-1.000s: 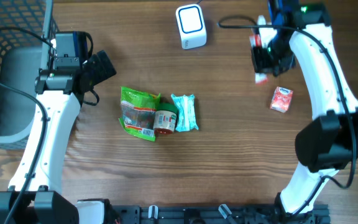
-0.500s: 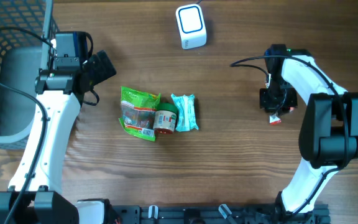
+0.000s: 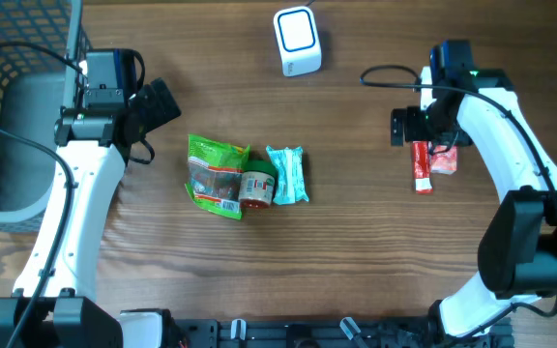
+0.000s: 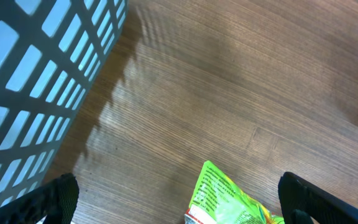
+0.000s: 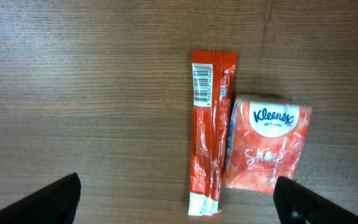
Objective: Scan the item barcode
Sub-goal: 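Place the red tube beside the tissue pack and release, then move the right gripper to the mint-green wipe packet and grasp it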
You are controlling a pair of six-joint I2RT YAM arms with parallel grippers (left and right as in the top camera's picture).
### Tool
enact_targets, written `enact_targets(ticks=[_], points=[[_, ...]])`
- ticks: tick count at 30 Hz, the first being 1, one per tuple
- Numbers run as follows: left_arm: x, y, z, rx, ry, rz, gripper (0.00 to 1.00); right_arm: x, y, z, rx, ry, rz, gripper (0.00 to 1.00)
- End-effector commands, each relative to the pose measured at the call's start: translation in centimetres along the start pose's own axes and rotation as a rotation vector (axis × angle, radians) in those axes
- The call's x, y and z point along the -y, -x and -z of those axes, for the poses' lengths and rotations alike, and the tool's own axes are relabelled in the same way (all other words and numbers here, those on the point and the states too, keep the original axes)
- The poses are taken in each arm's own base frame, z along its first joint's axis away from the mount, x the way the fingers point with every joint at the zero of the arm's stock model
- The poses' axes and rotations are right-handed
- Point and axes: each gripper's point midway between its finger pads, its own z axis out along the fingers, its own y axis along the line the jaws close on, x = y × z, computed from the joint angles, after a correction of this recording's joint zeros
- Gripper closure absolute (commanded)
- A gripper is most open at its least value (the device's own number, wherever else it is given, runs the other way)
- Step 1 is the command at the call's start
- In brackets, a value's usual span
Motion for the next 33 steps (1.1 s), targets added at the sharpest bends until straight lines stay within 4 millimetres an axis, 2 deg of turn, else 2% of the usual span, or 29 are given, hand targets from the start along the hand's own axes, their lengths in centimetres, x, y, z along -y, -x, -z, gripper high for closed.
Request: enact_targets(ticks=[1, 2, 4, 7, 33], points=[[-0.1, 0.3, 0.1, 0.009, 0.006, 0.015, 0.0, -0.5, 4.8, 1.0, 0.195, 0.023, 0.01, 0.0], [-0.1, 0.3, 0.1, 0.009, 0.006, 0.015, 0.0, -0.5, 6.6, 1.5, 0.269, 0.026, 0.009, 0.0], [-0.1, 0.3, 0.1, 0.009, 0.006, 0.015, 0.0, -0.6, 8.3, 2.0, 0.344, 0.028, 0.008, 0.0], [-0.1, 0.3, 0.1, 0.009, 0.006, 0.015, 0.0, -0.6, 9.8, 2.6, 0.406, 0.03, 0.007, 0.0], [-0.1, 0.3, 0.1, 0.009, 0.006, 0.015, 0.0, -0.6, 9.8, 2.6, 0.409, 0.03, 0.007, 0.0]])
